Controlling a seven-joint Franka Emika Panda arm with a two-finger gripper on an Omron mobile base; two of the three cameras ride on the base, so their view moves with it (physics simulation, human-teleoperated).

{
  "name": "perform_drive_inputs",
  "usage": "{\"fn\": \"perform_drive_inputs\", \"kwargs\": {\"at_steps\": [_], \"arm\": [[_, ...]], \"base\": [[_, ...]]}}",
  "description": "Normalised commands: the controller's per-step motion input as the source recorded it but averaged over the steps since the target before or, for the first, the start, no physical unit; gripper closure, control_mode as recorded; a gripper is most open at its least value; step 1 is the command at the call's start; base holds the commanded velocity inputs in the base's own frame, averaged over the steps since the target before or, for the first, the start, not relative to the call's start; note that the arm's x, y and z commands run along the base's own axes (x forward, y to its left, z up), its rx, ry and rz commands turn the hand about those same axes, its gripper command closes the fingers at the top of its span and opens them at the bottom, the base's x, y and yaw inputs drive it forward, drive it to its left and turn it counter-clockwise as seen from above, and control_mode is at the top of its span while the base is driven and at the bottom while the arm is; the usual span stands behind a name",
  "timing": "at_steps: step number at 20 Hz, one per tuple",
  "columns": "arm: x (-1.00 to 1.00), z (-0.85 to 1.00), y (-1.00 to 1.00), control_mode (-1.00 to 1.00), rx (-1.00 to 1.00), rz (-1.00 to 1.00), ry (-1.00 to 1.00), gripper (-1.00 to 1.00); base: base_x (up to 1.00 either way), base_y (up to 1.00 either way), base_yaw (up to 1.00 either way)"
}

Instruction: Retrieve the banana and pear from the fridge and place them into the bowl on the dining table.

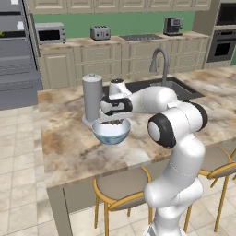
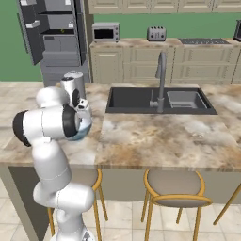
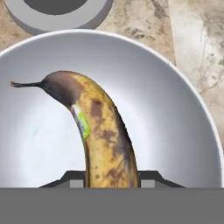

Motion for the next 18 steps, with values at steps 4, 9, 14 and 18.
{"fn": "perform_drive_inputs", "kwargs": {"at_steps": [4,9,14,18], "arm": [[0.17,-0.19,0.07,-1.00,-0.03,-0.05,0.00,1.00],[-0.12,-0.02,0.00,-1.00,0.00,-0.05,-0.01,1.00],[-0.60,0.11,-0.01,-1.00,0.00,-0.08,-0.12,-1.00],[-0.74,0.21,-0.11,-1.00,0.00,-0.08,-0.16,-1.00]], "base": [[0.00,0.00,0.00],[0.00,0.00,0.00],[0.00,0.00,0.00],[0.00,0.00,0.00]]}}
